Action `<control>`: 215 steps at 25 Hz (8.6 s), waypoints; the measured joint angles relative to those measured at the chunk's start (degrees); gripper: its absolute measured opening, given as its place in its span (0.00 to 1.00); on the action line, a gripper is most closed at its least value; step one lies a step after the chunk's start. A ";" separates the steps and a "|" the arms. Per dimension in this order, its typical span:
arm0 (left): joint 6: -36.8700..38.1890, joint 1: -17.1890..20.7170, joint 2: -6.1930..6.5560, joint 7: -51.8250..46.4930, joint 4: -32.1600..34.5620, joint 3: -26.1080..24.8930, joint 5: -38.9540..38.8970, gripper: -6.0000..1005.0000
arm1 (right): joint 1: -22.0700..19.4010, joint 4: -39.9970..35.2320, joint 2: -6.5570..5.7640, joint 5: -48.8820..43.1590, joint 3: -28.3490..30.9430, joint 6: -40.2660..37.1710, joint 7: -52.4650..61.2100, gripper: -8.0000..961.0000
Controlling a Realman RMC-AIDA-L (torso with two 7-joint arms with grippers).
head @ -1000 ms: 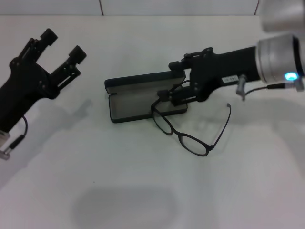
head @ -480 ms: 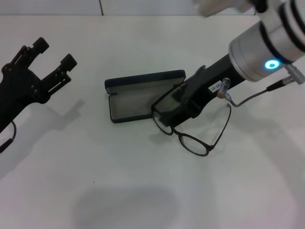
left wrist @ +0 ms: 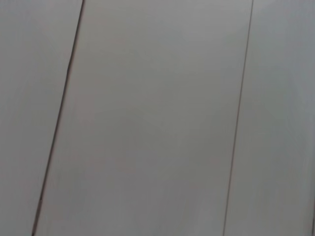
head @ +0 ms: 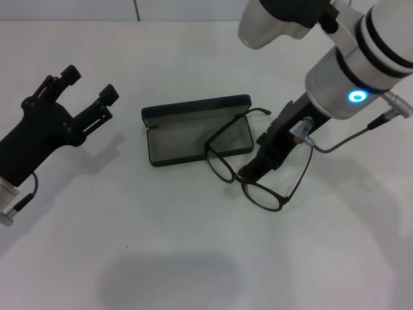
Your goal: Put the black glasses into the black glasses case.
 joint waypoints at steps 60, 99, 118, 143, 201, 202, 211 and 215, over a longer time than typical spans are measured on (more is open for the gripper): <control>3.70 -0.17 -1.94 16.44 -5.34 -7.76 1.10 0.88 | 0.52 12.87 0.14 3.94 -14.53 19.90 4.18 0.68; 3.85 -1.47 -1.66 16.44 -4.73 -7.70 1.24 0.88 | 0.48 17.45 0.14 5.63 -21.69 29.26 -0.67 0.19; 11.82 -2.69 1.27 -13.50 9.66 -7.09 12.16 0.88 | -22.16 1.94 -0.03 7.98 -7.41 28.00 -19.92 0.12; 22.91 -16.10 0.34 -52.96 10.10 -6.52 26.32 0.87 | -33.37 25.82 -0.34 54.56 18.19 -4.40 -107.47 0.13; 10.76 -21.51 0.46 -57.37 5.89 -6.87 34.38 0.84 | -32.34 37.39 -0.34 65.32 15.04 -18.90 -137.61 0.12; 10.86 -21.50 0.36 -57.29 5.88 -6.87 34.38 0.84 | -32.34 37.39 -0.34 65.32 15.04 -18.90 -137.61 0.12; 10.13 -20.86 -0.61 -54.51 5.83 -7.59 33.82 0.84 | -31.64 39.13 -0.38 65.34 13.88 -19.99 -137.33 0.13; 5.67 -20.92 -1.00 -51.89 5.81 -7.63 33.95 0.84 | -30.00 38.80 -0.48 65.20 10.52 -21.52 -131.86 0.13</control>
